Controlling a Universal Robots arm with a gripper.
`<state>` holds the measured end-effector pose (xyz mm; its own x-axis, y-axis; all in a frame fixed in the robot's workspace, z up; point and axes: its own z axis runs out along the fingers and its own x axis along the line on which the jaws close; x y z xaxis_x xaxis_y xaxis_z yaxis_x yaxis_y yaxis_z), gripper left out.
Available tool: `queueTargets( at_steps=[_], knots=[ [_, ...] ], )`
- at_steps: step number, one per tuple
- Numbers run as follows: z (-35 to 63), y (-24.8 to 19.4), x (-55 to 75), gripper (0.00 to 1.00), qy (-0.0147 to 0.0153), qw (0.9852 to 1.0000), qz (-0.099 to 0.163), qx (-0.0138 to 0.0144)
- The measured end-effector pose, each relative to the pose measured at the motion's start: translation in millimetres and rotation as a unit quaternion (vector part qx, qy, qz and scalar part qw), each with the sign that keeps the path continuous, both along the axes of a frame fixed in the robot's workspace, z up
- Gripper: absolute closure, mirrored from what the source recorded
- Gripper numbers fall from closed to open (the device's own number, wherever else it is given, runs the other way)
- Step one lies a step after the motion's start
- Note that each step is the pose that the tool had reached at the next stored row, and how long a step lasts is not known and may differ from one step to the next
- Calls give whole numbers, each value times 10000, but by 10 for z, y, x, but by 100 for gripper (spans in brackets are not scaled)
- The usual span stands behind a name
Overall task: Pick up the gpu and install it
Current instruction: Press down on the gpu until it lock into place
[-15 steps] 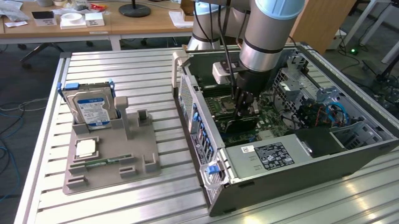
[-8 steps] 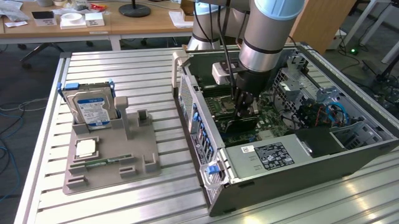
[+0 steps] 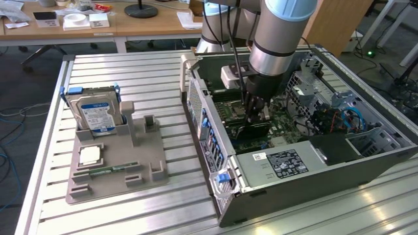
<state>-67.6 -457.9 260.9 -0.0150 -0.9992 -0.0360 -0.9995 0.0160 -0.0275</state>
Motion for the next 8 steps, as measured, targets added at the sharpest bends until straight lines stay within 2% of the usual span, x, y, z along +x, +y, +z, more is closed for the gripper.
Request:
queueTargets(
  at_steps=[8],
  knots=[
    [-3,0,-2,89,-1,10000,0,1]
  ],
)
